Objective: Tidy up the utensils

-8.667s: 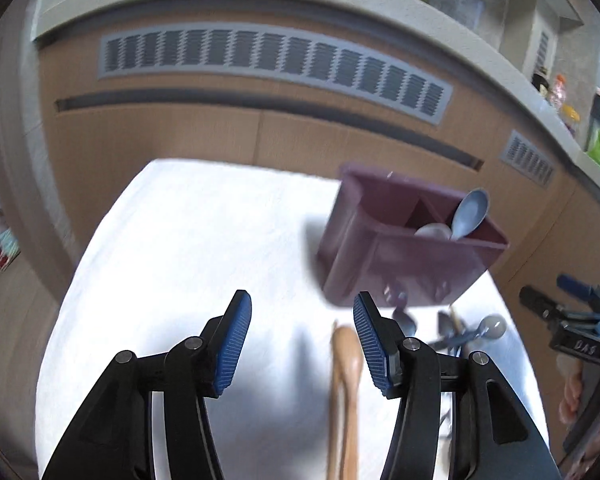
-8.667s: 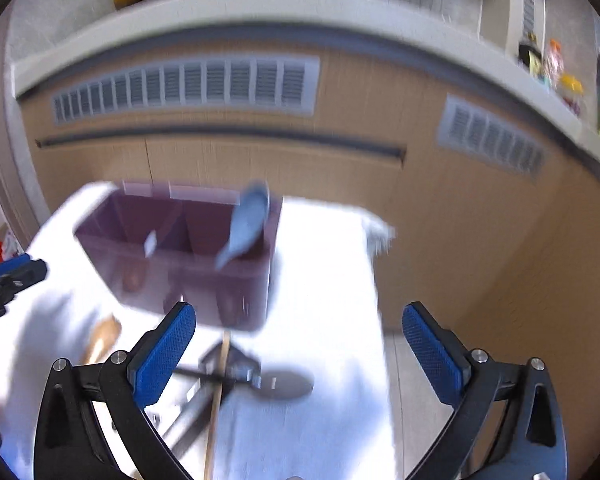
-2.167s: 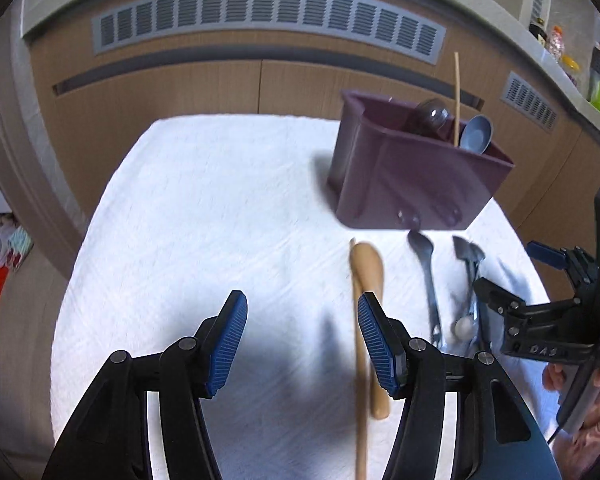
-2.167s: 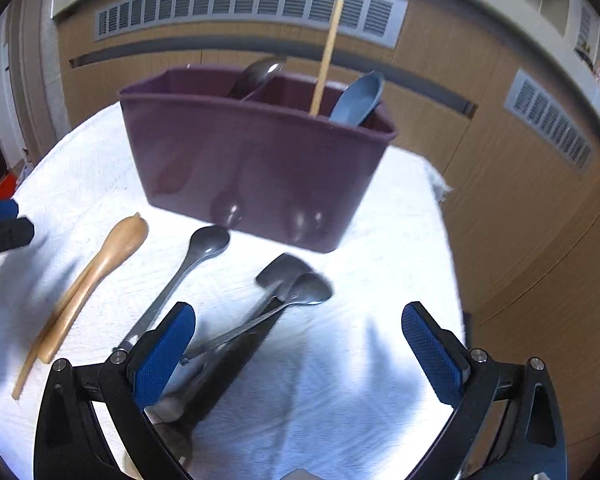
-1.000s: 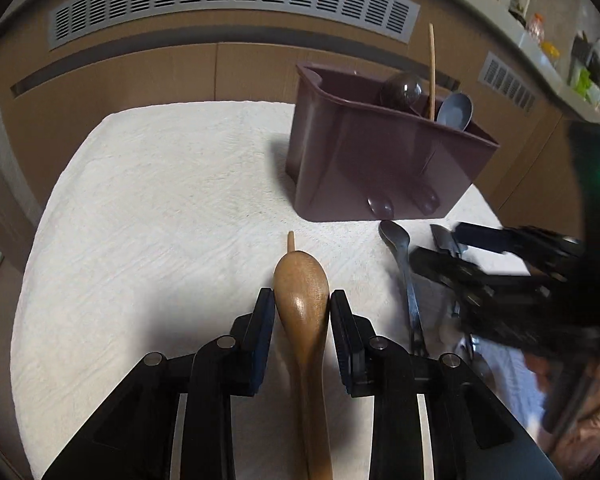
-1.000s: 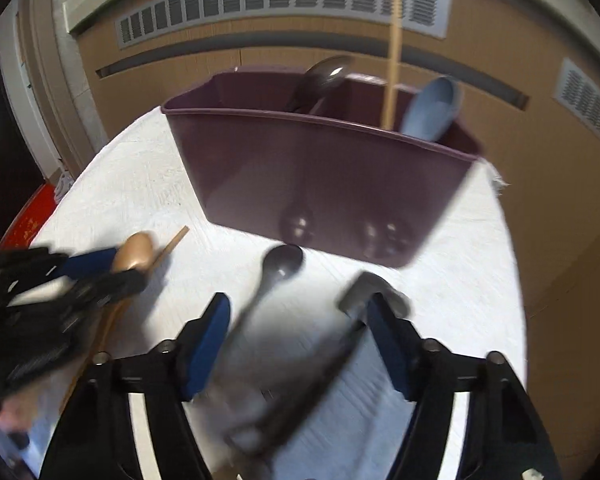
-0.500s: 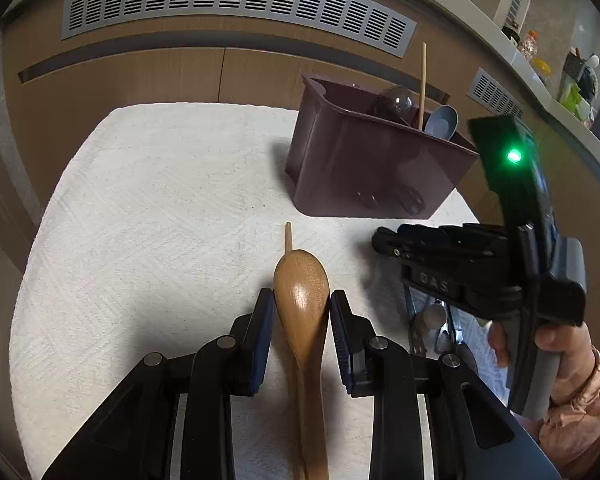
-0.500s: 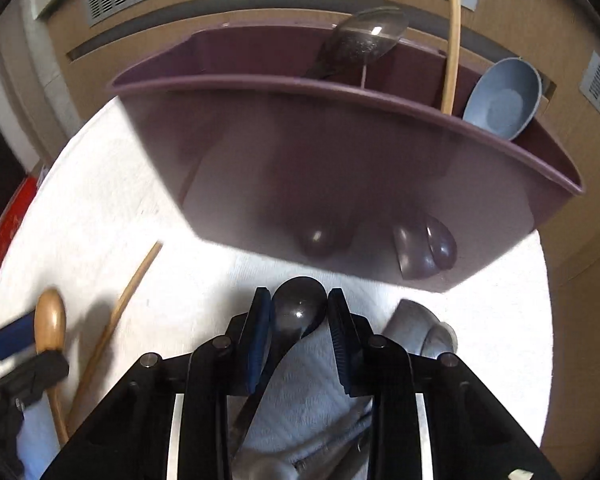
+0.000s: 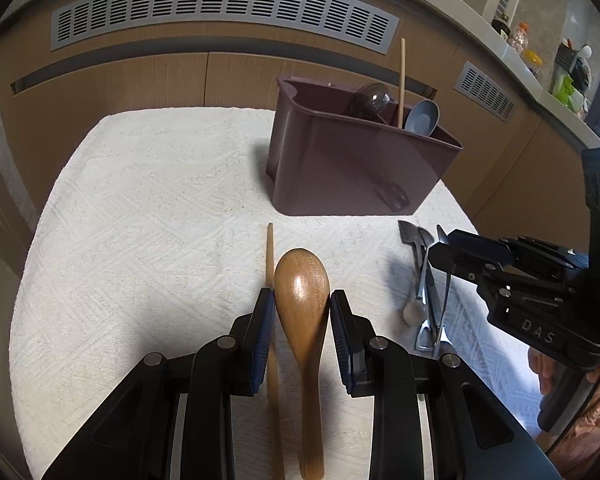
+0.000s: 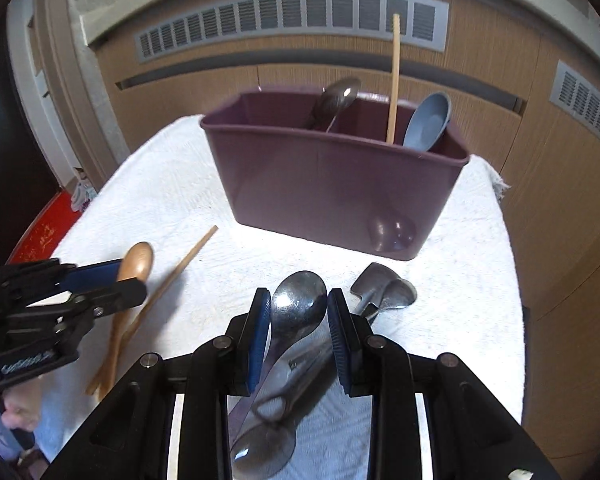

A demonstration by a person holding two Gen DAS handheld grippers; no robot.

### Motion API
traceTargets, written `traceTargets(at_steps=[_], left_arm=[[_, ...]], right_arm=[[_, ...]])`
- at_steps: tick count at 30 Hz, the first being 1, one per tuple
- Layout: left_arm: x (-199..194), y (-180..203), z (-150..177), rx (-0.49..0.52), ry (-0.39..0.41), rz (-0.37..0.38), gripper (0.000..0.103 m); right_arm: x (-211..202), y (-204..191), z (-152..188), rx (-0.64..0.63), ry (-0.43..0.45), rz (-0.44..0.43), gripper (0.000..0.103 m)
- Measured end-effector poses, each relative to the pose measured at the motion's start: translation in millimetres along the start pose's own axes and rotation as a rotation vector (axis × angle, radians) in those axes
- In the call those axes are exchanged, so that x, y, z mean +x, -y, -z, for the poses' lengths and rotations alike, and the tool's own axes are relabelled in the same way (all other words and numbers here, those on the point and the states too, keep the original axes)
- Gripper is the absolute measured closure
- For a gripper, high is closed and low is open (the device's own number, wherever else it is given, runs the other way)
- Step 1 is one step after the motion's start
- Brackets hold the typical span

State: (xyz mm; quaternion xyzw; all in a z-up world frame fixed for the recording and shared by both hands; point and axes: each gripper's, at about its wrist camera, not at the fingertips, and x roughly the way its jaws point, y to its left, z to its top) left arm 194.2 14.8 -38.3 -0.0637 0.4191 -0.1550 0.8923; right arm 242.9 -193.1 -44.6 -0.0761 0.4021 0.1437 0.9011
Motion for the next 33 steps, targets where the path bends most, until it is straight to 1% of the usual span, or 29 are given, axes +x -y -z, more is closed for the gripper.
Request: traceTargets(at_steps=[8,9,10,11,15,18,19,22,23,24,26,28,30,33], left_arm=[[-21,15,-4,0.036,0.045,0.008,0.074],[-23,17,-5,0.039,0.050,0.010,0.074],[-26,19,-5,0.044,0.055,0.011,0.074],[-28,20,-6,0.047,0.060,0.010,0.074],[-37,26,-7,0.060,0.077,0.008,0.074],[-39,27,-7,0.058,0.083,-0.003,0.074],[-40,25,-6,0.052,0.083,-0.008,0.074],[-40,20,-6,0.036,0.085,-0.018,0.074],[-40,18,-6,0.031,0.087,-0.019,0.074],[-41,16,-5,0.024,0.089,-0.022,0.074],[-43,12,-5,0.015,0.095,-0.031,0.074],[-45,7,-5,0.006,0.099,-0.033,0.074],[-46,4,-6,-0.002,0.103,-0.037,0.074],[-47,0,-5,-0.006,0.106,-0.038,0.074]], right_arm=[[-26,-1,1,-0.003,0.058,-0.005,0.077],[-28,-2,3,-0.003,0.063,-0.006,0.079],[-32,-3,3,-0.004,0.072,-0.008,0.098],[-34,-3,3,-0.007,0.073,-0.003,0.100],[-44,-4,3,-0.026,0.110,0.012,0.100],[-46,-4,3,-0.030,0.107,0.004,0.100],[-44,-3,3,-0.032,0.098,0.003,0.097],[-30,-4,5,-0.045,0.035,-0.014,0.094],[-21,-5,6,-0.053,0.008,-0.023,0.088],[-15,-7,6,-0.056,-0.005,-0.032,0.084],[1,-11,6,-0.050,-0.031,-0.069,0.071],[17,-16,4,-0.041,-0.056,-0.101,0.067],[32,-24,0,-0.043,-0.070,-0.120,0.066],[51,-35,-8,-0.082,-0.081,-0.098,0.062]])
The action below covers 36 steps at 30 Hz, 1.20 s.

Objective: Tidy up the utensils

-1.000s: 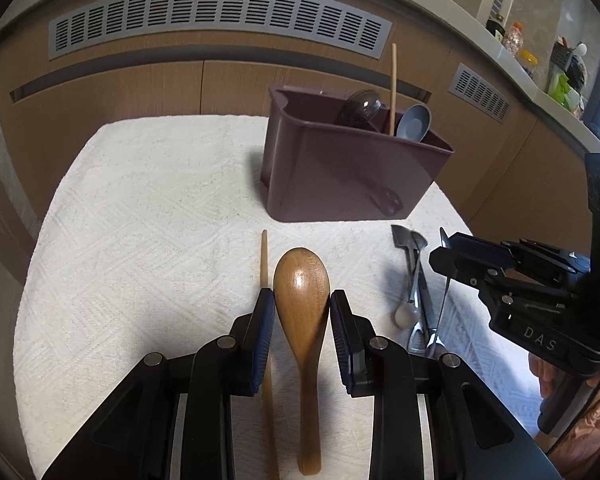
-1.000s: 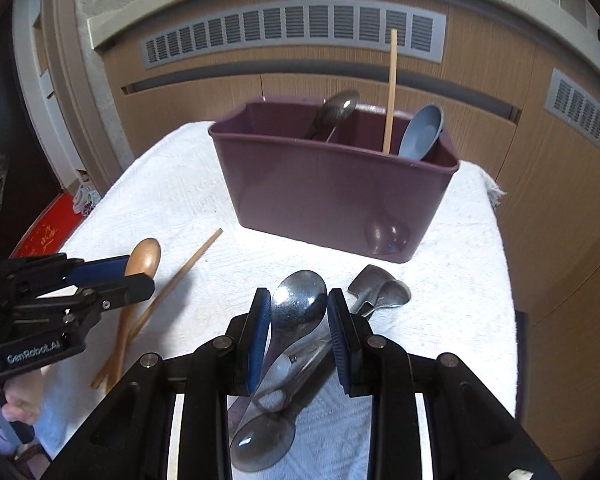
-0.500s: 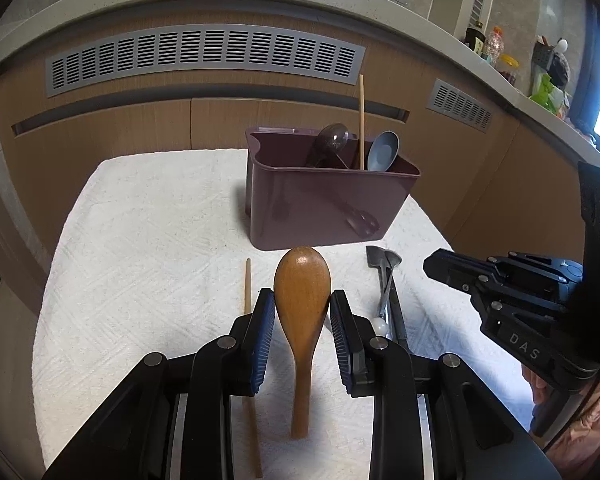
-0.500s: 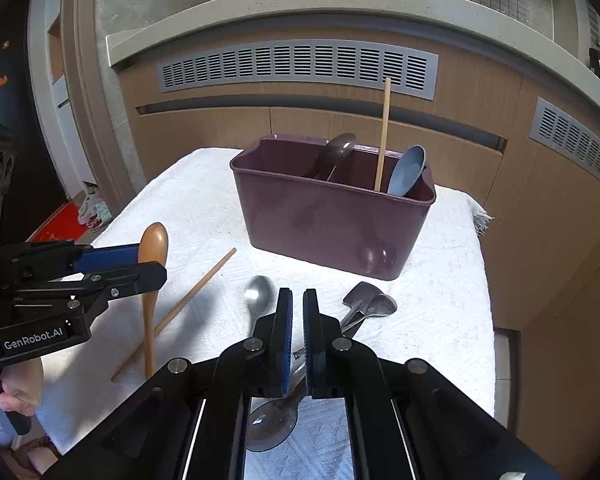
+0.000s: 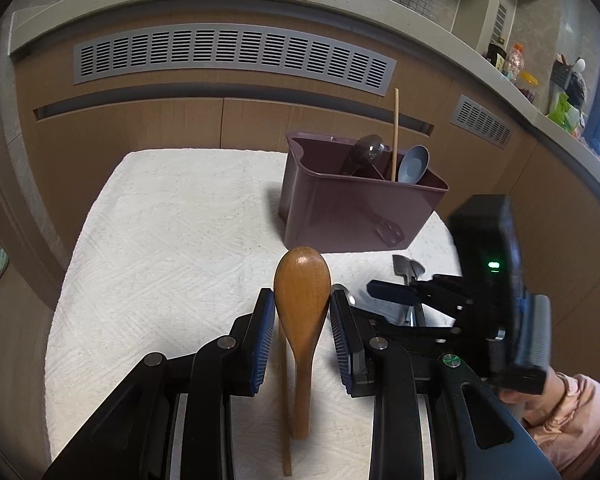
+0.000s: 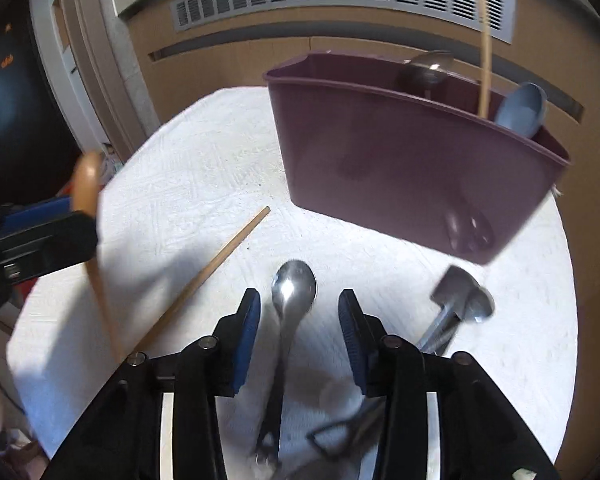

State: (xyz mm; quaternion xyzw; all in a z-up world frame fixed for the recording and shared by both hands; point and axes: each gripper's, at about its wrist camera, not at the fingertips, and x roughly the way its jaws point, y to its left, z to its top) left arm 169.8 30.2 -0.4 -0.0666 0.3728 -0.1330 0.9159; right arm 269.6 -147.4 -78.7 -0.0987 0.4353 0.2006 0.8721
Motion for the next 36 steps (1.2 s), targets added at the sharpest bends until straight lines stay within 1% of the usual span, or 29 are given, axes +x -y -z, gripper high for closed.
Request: traceTargets(at_steps=[5,6,7,9,12,16,20,24,31,36], left_arm=[[0,-2,1,-0.004,0.000,0.005,0.074],[0,-2,1,-0.005,0.000,0.005,0.074],[0,-2,1,-0.006,-0.001,0.006,0.074],[-1,-1,2,-0.007,-0.001,0.006,0.074],[-1,2,1,-0.003,-0.001,0.010,0.074],[-1,8,1,0.007,-0.004,0.016,0.074],[-1,16,0,0.025,-0.007,0.024,0.074],[-1,26,-3,0.043,-0.005,0.028,0.074],[-5,42,-9,0.078,0.011,0.026,0.074],[-9,51,-18,0.099,0.041,0.023,0.075]], right_arm=[[25,-9,-6,-0.040,-0.040,0.035,0.063],[25,-11,-5,-0.055,-0.031,0.047,0.066],[23,-13,-4,-0.072,-0.028,0.056,0.077],[16,-14,-3,-0.084,-0.017,0.067,0.077],[-5,-8,-2,-0.057,0.044,0.078,0.077],[-49,9,4,0.008,0.141,0.079,0.077],[-82,21,11,0.039,0.200,0.100,0.077],[-107,28,17,0.055,0.236,0.113,0.077],[-129,29,15,0.061,0.281,0.130,0.077],[-140,28,11,0.049,0.316,0.150,0.077]])
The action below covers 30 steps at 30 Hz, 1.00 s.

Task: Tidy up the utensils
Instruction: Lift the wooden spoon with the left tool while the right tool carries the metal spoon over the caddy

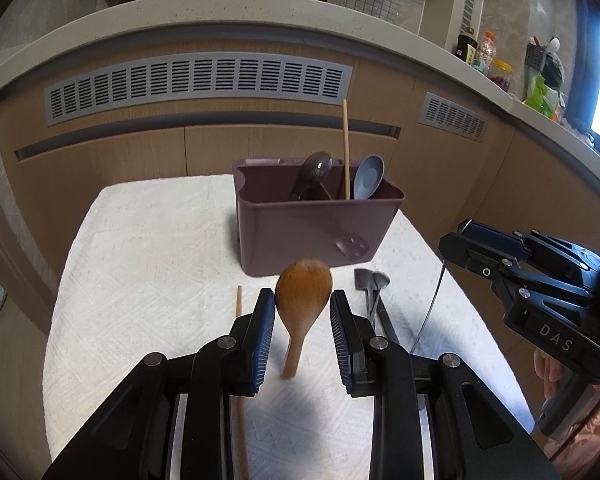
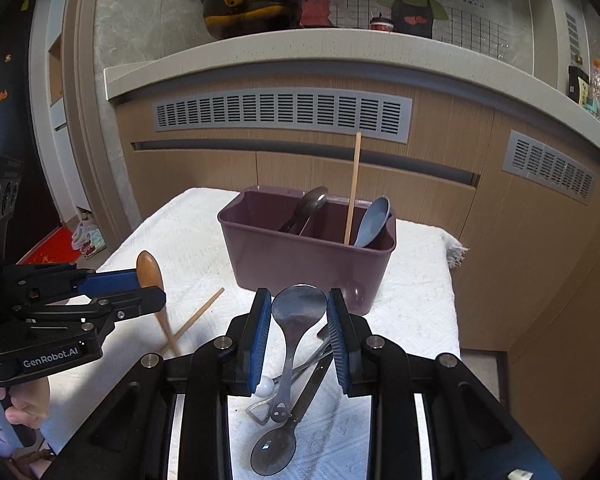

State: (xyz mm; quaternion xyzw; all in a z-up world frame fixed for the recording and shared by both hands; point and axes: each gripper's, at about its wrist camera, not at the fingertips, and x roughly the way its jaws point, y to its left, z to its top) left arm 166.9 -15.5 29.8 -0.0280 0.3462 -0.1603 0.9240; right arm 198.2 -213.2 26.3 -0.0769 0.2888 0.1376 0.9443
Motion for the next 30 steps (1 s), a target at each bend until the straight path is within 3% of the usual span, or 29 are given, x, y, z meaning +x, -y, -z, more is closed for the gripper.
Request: traceTargets(at_steps=[6,12,16,20,25,30], left_arm=[[-19,7,-48,0.026,0.110,0.033,0.077],[-38,13,-119,0.083,0.260,0.030,0.078],[-17,10,-119,0.115,0.192,0.046,0.078],[31,12,-85,0.158,0.028,0.091,0.078],[97,28,-36,0.242,-0.204,0.218,0.077],[145,34,-17,0.265,-0.341,0.203,0.077]], right_arm=[[-14,10,-21,0.002,0.055,0.011,0.077],[-46,31,-86,0.015,0.219,0.032,0.077],[-44,42,-108,0.033,0.235,0.056,0.077],[-33,48,-99,0.023,0.206,0.086,0.077],[-18,58,-78,0.040,0.136,0.075,0.077],[-14,67,-65,0.057,0.107,0.075,0.077]])
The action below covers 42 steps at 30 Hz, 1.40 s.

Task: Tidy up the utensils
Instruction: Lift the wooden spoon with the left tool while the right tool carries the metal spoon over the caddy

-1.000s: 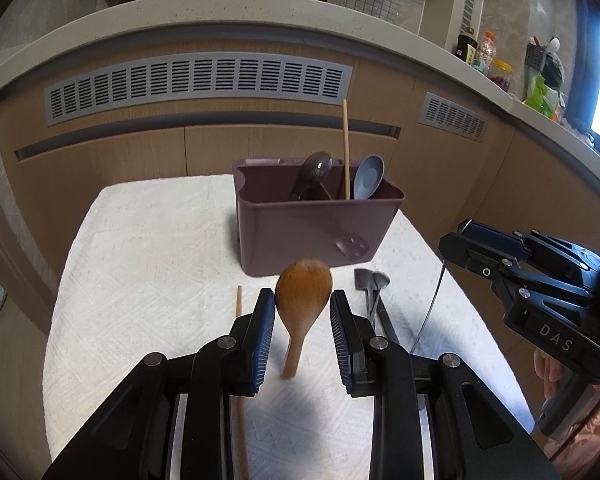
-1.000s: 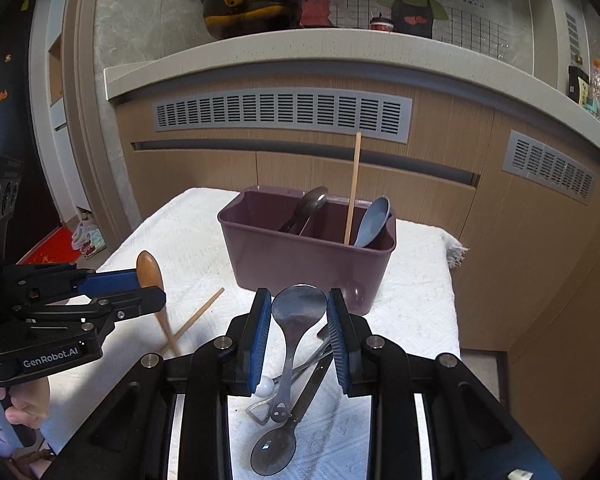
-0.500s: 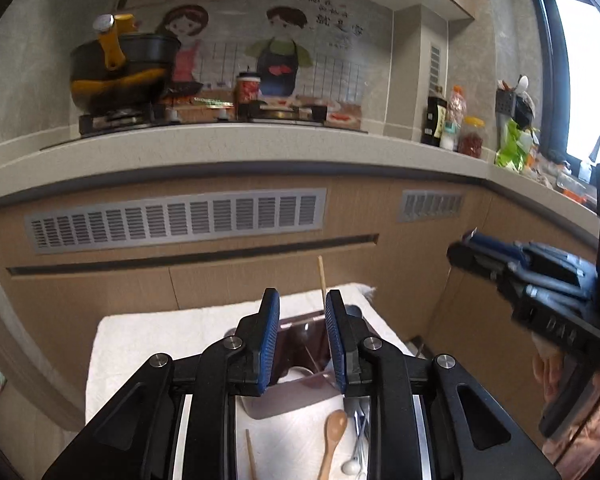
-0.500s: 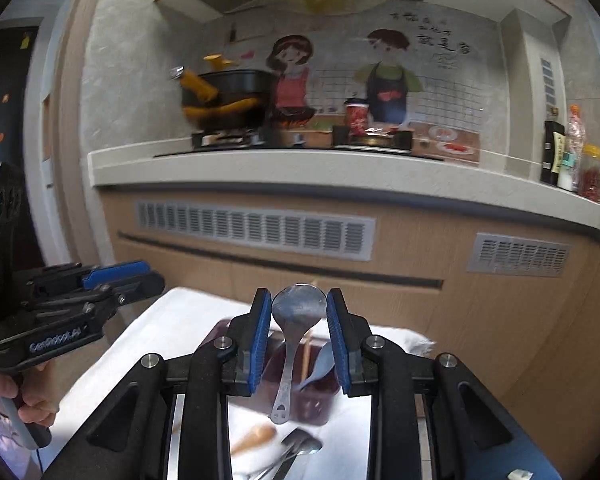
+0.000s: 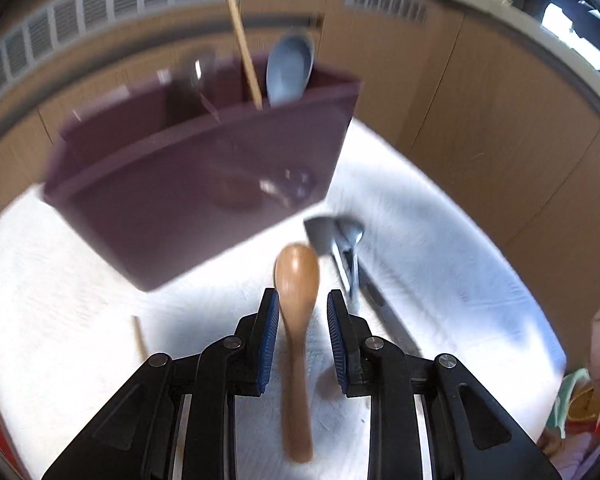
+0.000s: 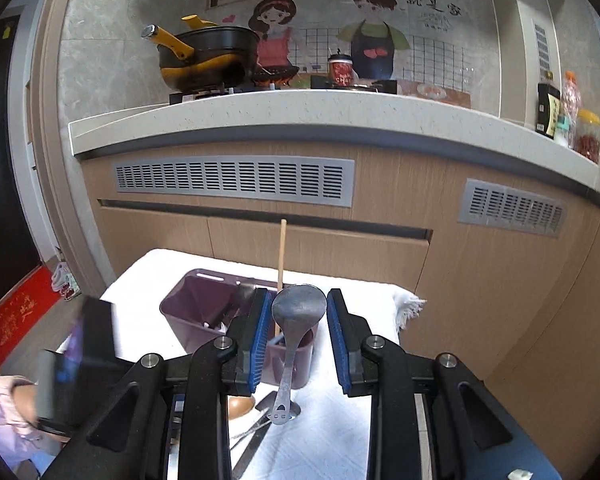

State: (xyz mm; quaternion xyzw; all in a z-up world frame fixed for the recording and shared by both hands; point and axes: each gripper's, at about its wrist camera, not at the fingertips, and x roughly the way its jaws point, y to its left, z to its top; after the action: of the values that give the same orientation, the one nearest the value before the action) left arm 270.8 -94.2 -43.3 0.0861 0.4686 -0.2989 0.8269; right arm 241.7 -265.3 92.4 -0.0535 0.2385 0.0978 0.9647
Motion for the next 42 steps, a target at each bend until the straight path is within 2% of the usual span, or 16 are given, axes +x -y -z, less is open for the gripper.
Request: traceTargets(at_steps=[4,9,14,22,23,24,30,32,35,37,39,42], left_arm=[[23,-10,-4,-0.054,-0.066,0.018,0.077],[28,-3,-11,-0.073,-0.067,-0.032,0.074],[26,9,-11,-0.060,-0.031,-0.106,0.075],[-31,8,5,-0.086,0.153,-0.118,0.076],[-40,8,7,-0.089,0.184,-0.122,0.081],[-50,8,9,-0.090,0.215,-0.121,0.093],[-85,1,16,-0.117,0.338,-0.106,0.094],[-87,-5,13,-0.117,0.322,-0.113,0.094],[-70,-8,7,-0.105,0.218,-0.084,0.090],[-49,-5,7,-0.081,0.145,-0.090,0.085],[-29,0,7,-0.050,0.086,-0.087,0.072],[-1,6,6,-0.020,0.006,-0.081,0.072]], right_arm=[[-3,5,4,0.003,-0.002,0.003,0.077],[-2,8,8,0.009,-0.010,0.002,0.077],[3,5,11,0.012,-0.023,0.000,0.077],[0,-2,9,-0.006,-0.017,0.000,0.077],[-1,-3,8,-0.004,-0.017,-0.004,0.077],[-1,-3,8,-0.003,-0.017,-0.006,0.077],[-3,-11,6,-0.016,-0.014,-0.010,0.077],[-3,-13,5,-0.023,-0.012,-0.009,0.077],[-1,-15,4,-0.031,-0.018,-0.004,0.077],[1,-14,6,-0.030,-0.030,-0.008,0.077],[3,-12,9,-0.027,-0.041,-0.008,0.077],[2,-9,13,-0.020,-0.046,-0.006,0.077]])
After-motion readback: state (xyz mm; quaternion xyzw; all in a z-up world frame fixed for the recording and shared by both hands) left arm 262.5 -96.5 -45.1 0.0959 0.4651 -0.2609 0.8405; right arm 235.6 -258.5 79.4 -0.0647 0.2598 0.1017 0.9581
